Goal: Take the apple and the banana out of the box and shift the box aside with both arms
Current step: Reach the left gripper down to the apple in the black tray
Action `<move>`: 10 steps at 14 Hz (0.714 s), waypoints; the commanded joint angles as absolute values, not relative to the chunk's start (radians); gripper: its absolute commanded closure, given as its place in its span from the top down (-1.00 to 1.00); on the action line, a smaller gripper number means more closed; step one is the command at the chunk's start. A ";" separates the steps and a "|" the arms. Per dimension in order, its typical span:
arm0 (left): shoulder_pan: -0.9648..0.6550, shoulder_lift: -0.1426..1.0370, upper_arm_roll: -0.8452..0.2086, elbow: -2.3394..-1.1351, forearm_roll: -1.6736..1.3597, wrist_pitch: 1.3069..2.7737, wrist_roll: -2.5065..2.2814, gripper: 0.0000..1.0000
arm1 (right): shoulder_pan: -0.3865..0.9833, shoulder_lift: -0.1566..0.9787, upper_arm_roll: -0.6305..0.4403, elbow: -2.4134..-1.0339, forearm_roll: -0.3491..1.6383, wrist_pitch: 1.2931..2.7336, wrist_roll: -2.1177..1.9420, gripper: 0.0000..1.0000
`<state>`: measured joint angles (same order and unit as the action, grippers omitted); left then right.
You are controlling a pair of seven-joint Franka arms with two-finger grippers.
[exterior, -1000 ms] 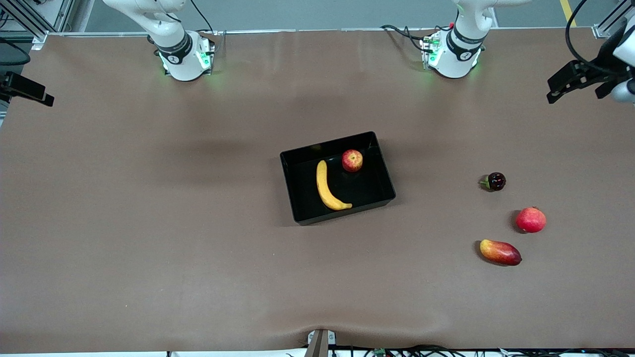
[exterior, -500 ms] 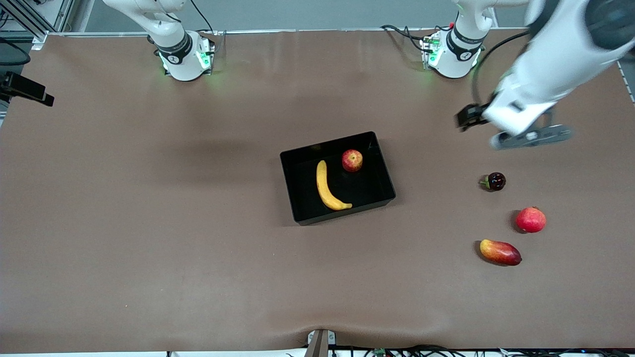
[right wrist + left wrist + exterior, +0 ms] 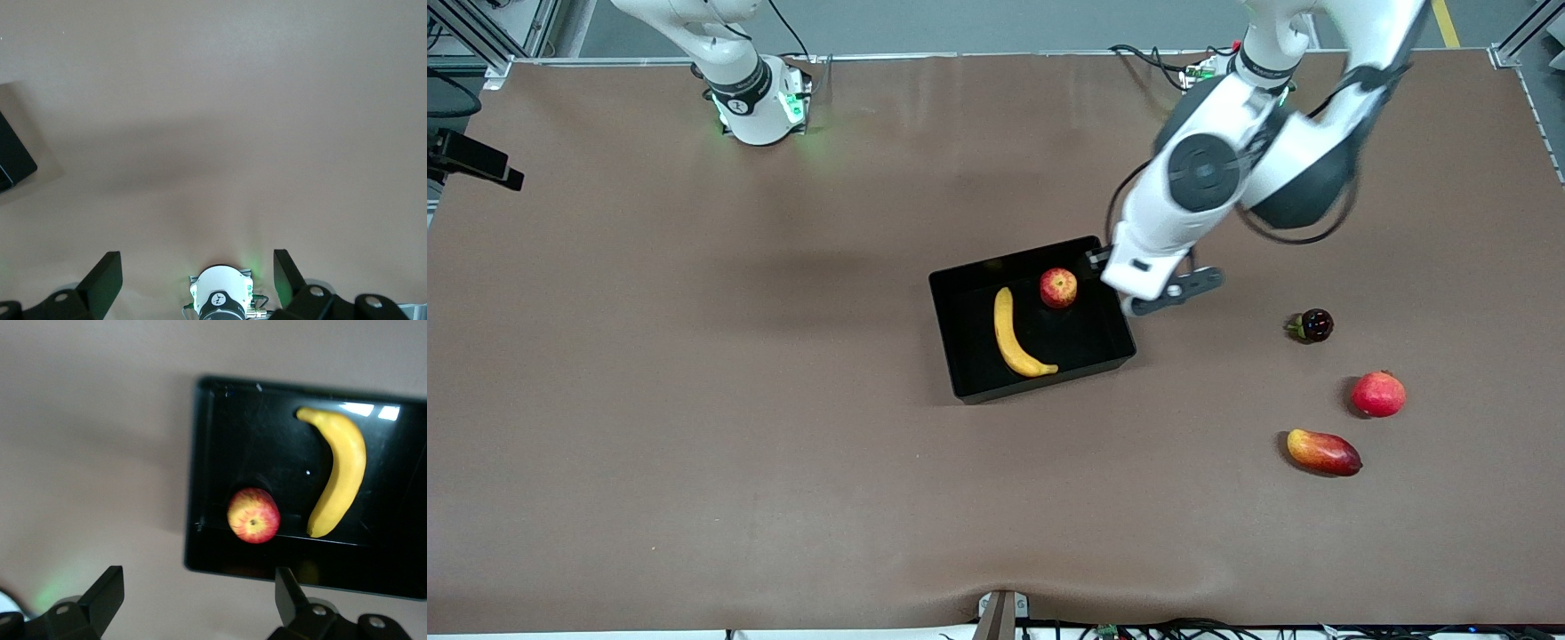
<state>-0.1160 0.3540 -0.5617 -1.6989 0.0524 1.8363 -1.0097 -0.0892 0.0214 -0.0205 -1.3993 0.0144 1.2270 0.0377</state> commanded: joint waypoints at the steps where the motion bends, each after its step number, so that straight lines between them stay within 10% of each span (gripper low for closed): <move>1: -0.162 0.377 -0.565 -1.776 0.116 1.948 -1.038 1.00 | -0.115 0.002 -0.003 -1.413 0.028 1.223 0.028 1.00; 10: -0.279 0.604 -0.565 -1.786 0.345 2.078 -1.262 1.00 | -0.117 0.002 -0.003 -1.413 0.028 1.223 0.026 1.00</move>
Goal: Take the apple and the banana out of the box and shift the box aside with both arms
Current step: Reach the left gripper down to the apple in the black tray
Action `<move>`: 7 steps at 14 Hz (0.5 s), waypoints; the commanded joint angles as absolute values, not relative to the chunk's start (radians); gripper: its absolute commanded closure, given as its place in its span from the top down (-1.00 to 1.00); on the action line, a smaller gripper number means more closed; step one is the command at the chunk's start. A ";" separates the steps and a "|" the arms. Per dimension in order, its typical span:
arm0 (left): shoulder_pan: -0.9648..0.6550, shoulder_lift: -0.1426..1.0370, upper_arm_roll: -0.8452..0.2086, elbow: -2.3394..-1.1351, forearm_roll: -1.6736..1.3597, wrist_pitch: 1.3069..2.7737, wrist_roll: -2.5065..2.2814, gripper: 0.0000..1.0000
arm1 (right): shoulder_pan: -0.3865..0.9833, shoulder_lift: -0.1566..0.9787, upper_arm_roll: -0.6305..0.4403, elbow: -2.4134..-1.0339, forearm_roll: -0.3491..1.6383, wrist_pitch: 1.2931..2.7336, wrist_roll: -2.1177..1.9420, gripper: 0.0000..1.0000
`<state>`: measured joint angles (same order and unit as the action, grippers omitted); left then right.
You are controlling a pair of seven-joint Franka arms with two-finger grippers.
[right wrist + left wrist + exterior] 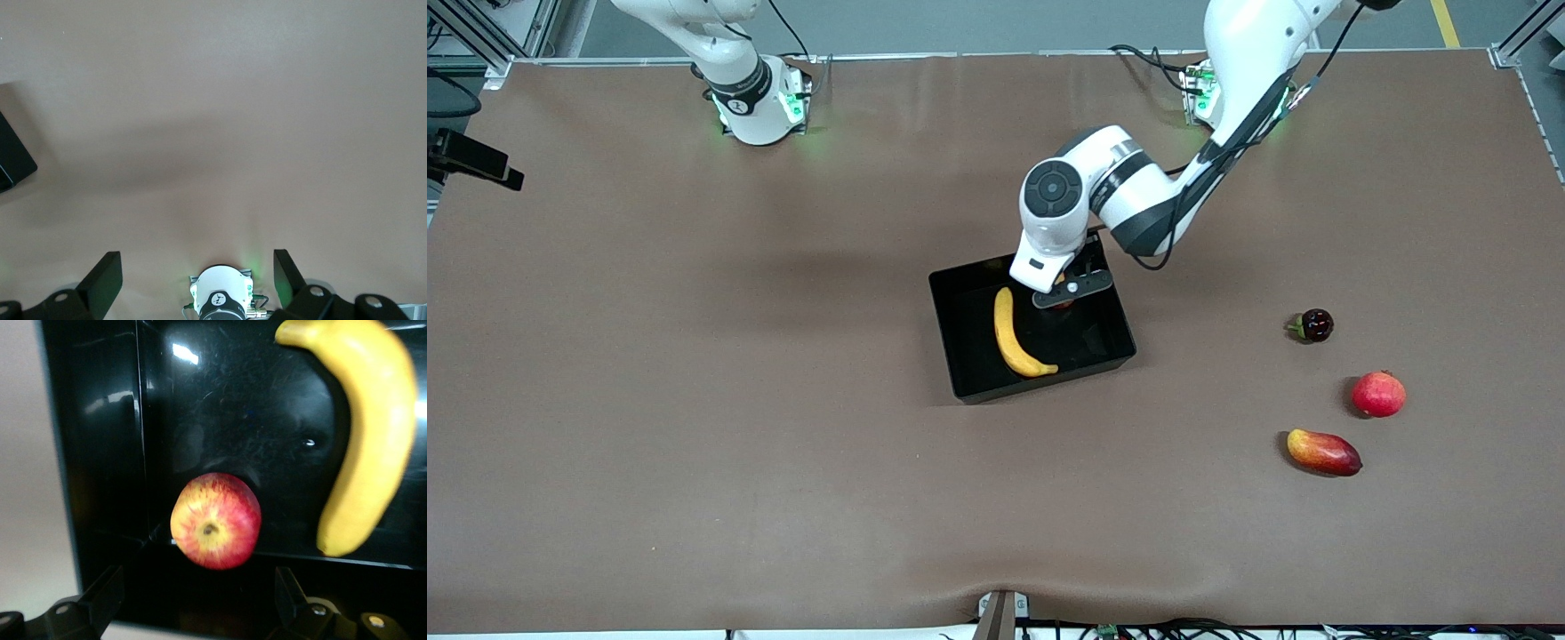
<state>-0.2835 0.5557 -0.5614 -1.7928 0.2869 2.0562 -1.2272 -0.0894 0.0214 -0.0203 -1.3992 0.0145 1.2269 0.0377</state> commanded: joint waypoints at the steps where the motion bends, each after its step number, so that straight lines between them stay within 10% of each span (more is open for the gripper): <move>1: -0.281 0.621 -0.565 -1.786 0.369 2.089 -1.282 1.00 | -0.117 0.002 -0.005 -1.413 0.028 1.223 0.026 1.00; 7: -0.304 0.689 -0.558 -1.781 0.391 2.181 -1.364 1.00 | -0.120 0.002 -0.005 -1.411 0.028 1.223 0.028 1.00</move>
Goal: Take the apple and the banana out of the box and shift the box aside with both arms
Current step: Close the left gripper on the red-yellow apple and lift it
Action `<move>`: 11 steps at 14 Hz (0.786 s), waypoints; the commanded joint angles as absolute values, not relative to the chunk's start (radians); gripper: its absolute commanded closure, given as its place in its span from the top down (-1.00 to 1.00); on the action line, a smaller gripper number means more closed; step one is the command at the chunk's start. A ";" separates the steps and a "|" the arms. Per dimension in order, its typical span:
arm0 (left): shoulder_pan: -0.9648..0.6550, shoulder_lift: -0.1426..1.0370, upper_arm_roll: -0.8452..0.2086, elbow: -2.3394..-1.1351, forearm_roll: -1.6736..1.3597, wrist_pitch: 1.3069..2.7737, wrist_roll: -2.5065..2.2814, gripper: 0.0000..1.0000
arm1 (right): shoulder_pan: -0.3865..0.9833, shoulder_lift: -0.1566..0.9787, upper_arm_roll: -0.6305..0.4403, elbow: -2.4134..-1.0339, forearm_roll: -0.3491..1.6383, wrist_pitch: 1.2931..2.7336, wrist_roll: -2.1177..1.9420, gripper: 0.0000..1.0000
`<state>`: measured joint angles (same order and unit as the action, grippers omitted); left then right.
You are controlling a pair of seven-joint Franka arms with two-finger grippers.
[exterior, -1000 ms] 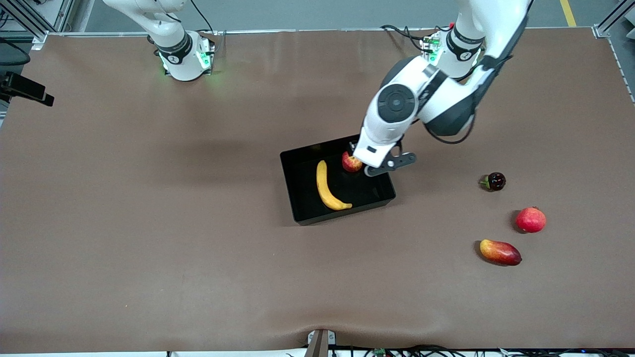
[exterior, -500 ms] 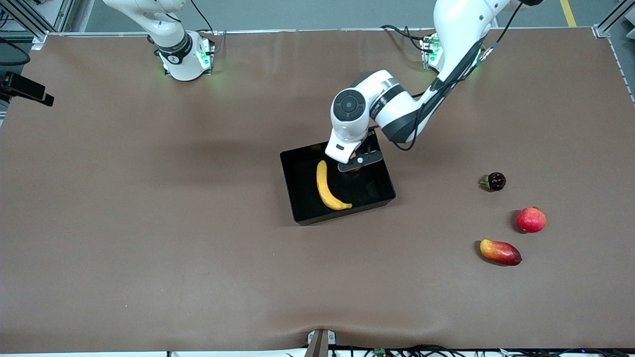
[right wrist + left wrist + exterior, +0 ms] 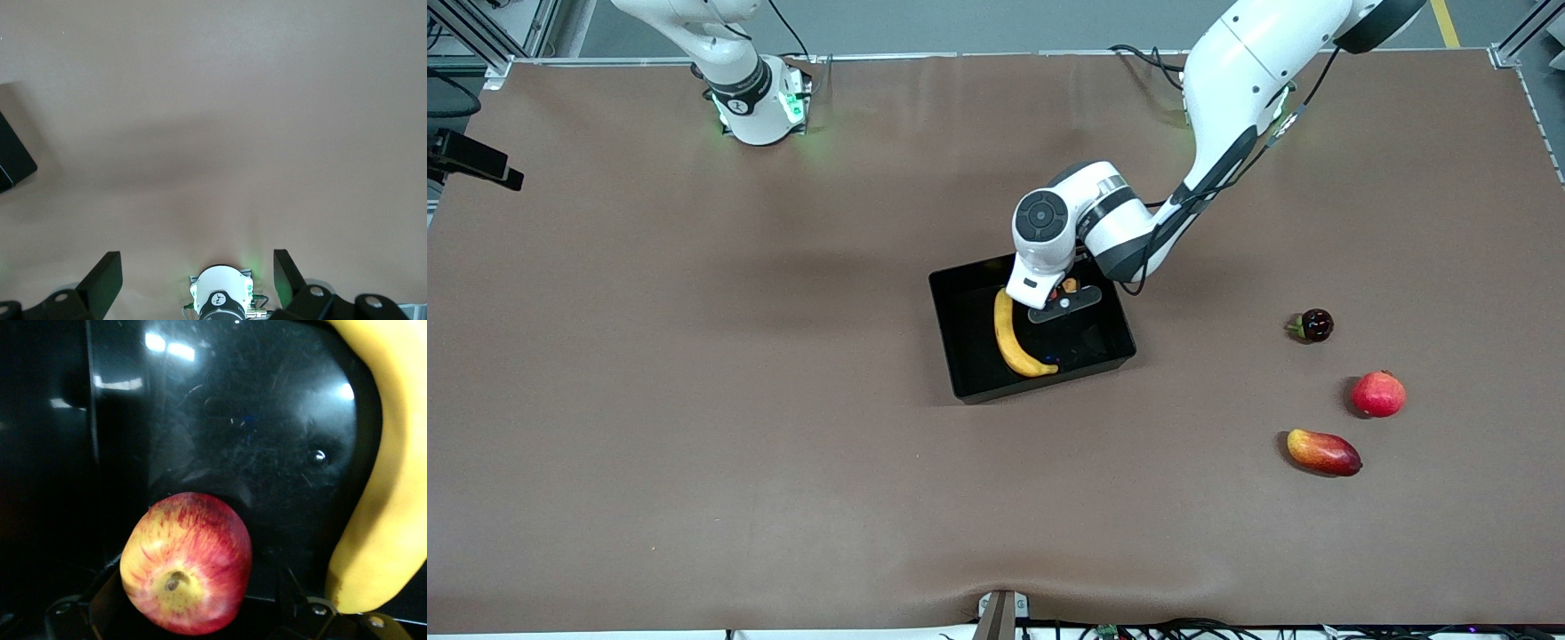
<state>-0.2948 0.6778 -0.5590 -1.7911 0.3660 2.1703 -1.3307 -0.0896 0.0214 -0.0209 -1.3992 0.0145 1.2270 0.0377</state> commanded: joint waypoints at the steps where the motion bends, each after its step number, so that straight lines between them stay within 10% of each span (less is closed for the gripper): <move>1: -0.304 0.690 -0.558 -1.786 0.402 2.181 -1.376 1.00 | -0.120 0.003 -0.005 -1.410 0.026 1.224 0.028 1.00; 2: -0.304 0.690 -0.558 -1.792 0.416 2.178 -1.382 0.82 | -0.120 0.003 -0.005 -1.408 0.026 1.226 0.028 1.00; 4: -0.304 0.687 -0.558 -1.790 0.422 2.171 -1.387 -0.69 | -0.120 0.005 -0.005 -1.408 0.026 1.224 0.028 1.00; 5: -0.302 0.680 -0.558 -1.783 0.422 2.163 -1.387 -1.00 | -0.120 0.005 -0.005 -1.408 0.026 1.224 0.028 1.00; 11: -0.291 0.546 -0.569 -1.582 0.410 1.855 -1.384 -1.00 | -0.120 0.005 -0.005 -1.408 0.026 1.224 0.028 1.00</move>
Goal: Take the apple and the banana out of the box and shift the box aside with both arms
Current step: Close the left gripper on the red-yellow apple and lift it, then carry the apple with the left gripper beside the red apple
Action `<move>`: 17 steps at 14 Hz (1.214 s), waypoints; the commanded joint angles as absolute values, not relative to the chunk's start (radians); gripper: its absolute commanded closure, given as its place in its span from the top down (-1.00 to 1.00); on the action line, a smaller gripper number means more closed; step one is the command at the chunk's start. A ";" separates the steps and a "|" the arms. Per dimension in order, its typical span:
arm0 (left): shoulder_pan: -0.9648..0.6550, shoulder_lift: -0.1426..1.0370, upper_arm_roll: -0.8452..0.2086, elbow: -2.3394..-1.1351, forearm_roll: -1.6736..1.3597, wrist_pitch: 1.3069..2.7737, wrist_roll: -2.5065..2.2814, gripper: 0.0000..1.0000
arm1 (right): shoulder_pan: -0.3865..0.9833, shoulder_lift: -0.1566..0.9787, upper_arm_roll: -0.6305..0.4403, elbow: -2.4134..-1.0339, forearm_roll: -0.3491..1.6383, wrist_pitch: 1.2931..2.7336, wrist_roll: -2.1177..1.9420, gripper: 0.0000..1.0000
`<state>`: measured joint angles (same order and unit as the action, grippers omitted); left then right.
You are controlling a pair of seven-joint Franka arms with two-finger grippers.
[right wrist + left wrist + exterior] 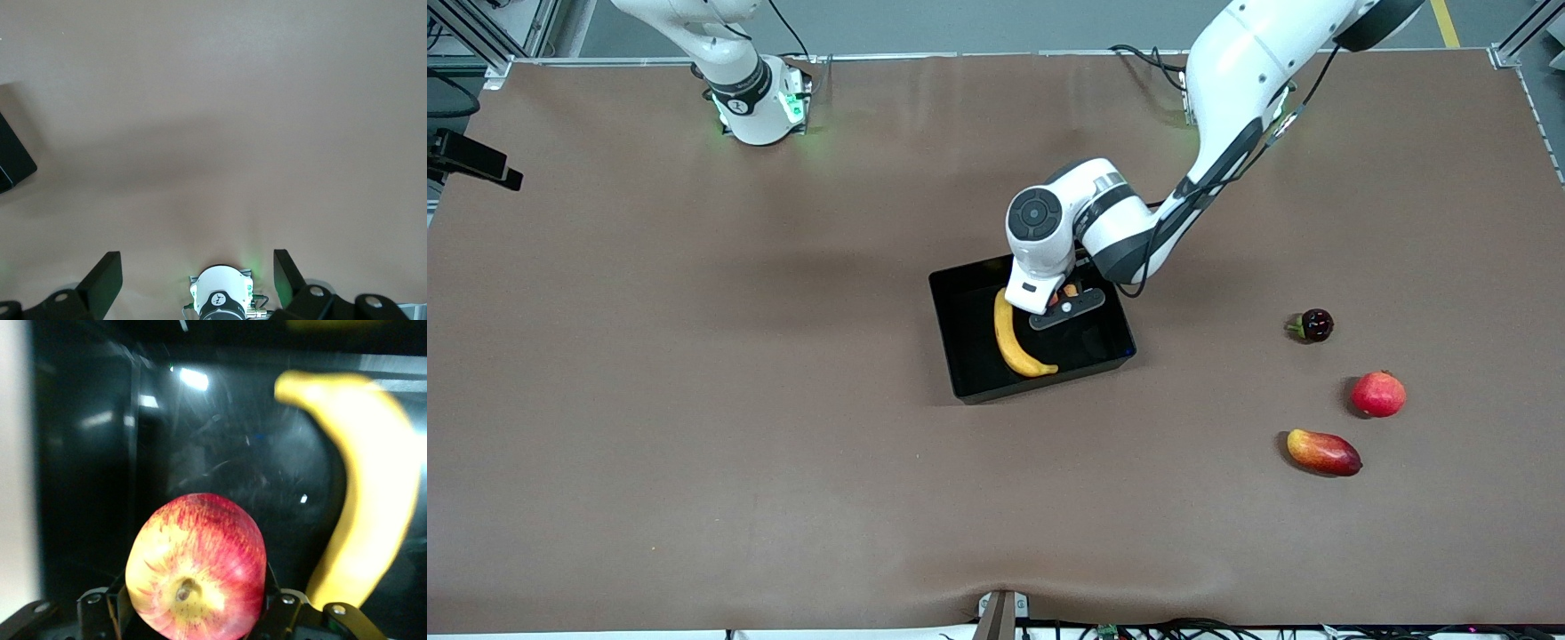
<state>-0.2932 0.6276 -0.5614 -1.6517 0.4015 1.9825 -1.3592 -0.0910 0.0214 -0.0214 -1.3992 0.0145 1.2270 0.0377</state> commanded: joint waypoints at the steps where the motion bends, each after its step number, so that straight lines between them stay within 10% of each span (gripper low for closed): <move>1: -0.285 0.507 -0.566 -1.551 0.410 1.797 -1.367 -1.00 | -0.120 0.005 -0.005 -1.408 0.026 1.224 0.028 1.00; 10: 0.073 0.408 -0.565 -1.555 0.396 1.680 -1.011 -1.00 | -0.118 0.005 -0.005 -1.407 0.026 1.224 0.028 1.00; 17: 0.342 0.449 -0.561 -1.827 0.465 2.084 -0.876 -1.00 | -0.115 0.006 -0.003 -1.402 0.026 1.226 0.029 1.00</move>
